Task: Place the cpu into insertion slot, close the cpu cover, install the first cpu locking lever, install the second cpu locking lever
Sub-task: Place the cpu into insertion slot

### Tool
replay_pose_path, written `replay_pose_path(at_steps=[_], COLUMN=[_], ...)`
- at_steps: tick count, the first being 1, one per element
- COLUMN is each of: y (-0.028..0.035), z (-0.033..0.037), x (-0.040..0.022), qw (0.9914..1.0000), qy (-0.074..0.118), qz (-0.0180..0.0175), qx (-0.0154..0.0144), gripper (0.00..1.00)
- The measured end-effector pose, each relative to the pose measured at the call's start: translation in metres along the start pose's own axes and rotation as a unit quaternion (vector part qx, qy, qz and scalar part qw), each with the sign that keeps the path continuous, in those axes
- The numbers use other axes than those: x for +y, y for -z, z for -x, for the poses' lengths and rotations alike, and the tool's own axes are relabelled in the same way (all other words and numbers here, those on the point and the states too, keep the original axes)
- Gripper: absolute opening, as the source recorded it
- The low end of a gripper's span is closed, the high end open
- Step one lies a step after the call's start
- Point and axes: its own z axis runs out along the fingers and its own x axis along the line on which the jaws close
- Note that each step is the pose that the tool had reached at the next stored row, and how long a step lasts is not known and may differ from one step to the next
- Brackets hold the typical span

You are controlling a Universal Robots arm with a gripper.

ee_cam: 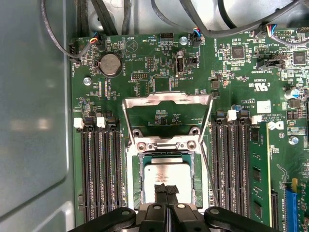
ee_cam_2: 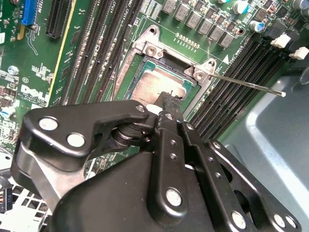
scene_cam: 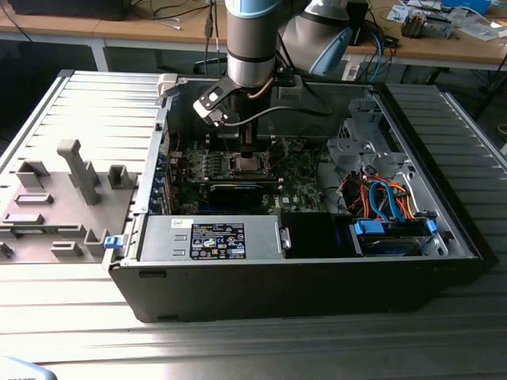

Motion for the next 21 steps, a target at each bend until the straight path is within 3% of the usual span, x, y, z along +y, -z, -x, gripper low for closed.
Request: replay_pose_path(at_steps=[21], y=[0.0054], z=[-0.0001], x=[0.0007], qw=[1.0], qy=[0.0], qz=[-0.0001], qx=[0.0018], gripper=[0.11])
